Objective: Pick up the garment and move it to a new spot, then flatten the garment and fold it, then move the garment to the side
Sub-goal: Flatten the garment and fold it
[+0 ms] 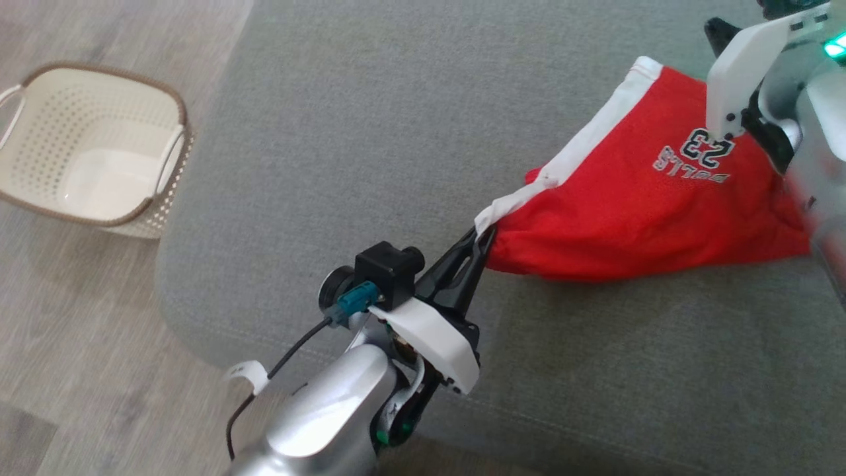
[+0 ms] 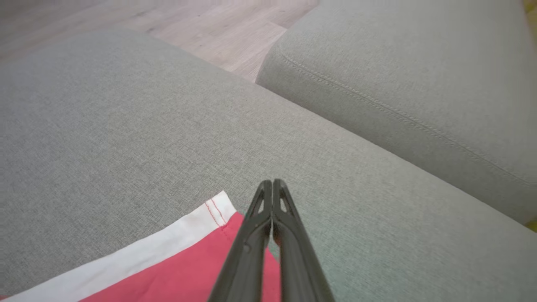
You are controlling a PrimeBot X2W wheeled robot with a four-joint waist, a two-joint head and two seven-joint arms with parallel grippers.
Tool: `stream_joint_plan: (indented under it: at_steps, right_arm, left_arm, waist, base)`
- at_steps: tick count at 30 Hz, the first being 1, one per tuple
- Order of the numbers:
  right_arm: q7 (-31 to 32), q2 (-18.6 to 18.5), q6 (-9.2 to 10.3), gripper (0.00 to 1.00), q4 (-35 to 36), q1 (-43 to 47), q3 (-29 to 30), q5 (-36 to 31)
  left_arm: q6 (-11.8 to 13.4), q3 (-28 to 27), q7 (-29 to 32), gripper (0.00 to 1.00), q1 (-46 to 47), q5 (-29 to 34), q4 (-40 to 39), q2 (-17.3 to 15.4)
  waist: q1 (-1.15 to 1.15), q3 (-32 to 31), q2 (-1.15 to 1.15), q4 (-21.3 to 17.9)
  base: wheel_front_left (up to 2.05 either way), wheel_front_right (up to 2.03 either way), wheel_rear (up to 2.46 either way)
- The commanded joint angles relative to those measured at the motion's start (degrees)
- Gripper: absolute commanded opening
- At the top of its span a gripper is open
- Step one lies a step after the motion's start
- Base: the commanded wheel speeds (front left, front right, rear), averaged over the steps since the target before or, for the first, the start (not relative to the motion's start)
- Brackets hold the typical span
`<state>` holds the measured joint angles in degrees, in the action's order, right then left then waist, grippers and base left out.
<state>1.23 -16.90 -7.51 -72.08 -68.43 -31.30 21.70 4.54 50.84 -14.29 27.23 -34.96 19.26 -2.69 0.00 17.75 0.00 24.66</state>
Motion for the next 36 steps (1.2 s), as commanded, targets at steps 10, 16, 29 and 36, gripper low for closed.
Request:
stream_joint_plan:
  at_steps: [10,16,29,36]
  right_arm:
    - [-5.93,0.61,0.02,0.00,3.17,0.51,-1.14,5.52]
    - [-7.77,0.43,0.02,0.00,4.68,2.65,-1.72,8.62]
    - [-10.44,-0.44,0.02,0.00,9.77,5.29,-4.59,12.67]
    - [-15.57,0.48,0.02,0.00,11.83,9.71,0.52,13.89]
  left_arm:
    - [0.70,-5.81,-0.71,0.00,-1.21,2.01,1.57,-0.19]
    - [0.65,-9.40,-0.71,0.00,-3.17,3.61,3.00,-0.19]
    - [-0.04,-14.16,-0.71,0.00,-6.75,5.77,3.19,-0.19]
    - [0.43,-17.26,-0.71,0.00,-9.85,7.16,3.51,-0.19]
  waist:
    - [0.00,-5.00,0.00,-5.14]
    - [0.00,-7.78,0.00,-8.67]
    - [0.00,-10.44,0.00,-11.39]
    - [0.00,-13.71,0.00,-14.64]
  base:
    - [0.00,0.00,0.00]
    - [0.00,0.00,0.00]
    - [0.00,0.00,0.00]
    - [0.00,0.00,0.00]
